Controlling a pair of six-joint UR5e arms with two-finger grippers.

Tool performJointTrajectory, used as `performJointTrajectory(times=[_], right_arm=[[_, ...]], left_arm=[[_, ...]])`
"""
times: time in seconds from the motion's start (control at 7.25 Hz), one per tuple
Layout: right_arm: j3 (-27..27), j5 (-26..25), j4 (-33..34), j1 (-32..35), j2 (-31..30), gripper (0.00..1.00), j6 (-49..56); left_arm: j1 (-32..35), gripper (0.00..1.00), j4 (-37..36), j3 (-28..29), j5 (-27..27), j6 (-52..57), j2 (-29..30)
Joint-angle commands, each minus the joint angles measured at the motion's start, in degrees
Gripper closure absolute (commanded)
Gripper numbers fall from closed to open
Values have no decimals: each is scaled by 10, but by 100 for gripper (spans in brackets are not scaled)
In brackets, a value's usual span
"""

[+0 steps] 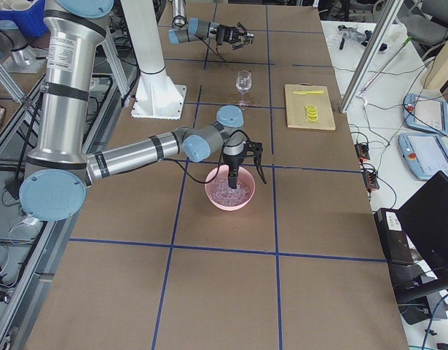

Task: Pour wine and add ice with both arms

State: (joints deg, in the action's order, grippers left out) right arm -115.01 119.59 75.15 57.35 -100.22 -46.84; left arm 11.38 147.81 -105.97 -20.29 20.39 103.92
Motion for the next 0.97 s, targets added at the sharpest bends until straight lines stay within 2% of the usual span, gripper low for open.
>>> performJointTrajectory(times=[0.0, 0.14, 0.28, 0.41, 0.83], right_arm=[[0, -12, -1, -13, -3, 0, -11], [16, -27, -59, -25, -13, 0, -45], [55, -30, -155, -42, -18, 0, -97], [77, -30, -192, -45, -19, 0, -108], [77, -30, -186, -47, -20, 1, -108]], left_arm=[[9, 100, 60, 0, -14, 0, -35], [11, 100, 110, 0, -17, 1, -68], [21, 100, 134, 0, -33, 1, -92], [25, 100, 156, 0, -38, 1, -113], [26, 100, 185, 1, -39, 2, -131]])
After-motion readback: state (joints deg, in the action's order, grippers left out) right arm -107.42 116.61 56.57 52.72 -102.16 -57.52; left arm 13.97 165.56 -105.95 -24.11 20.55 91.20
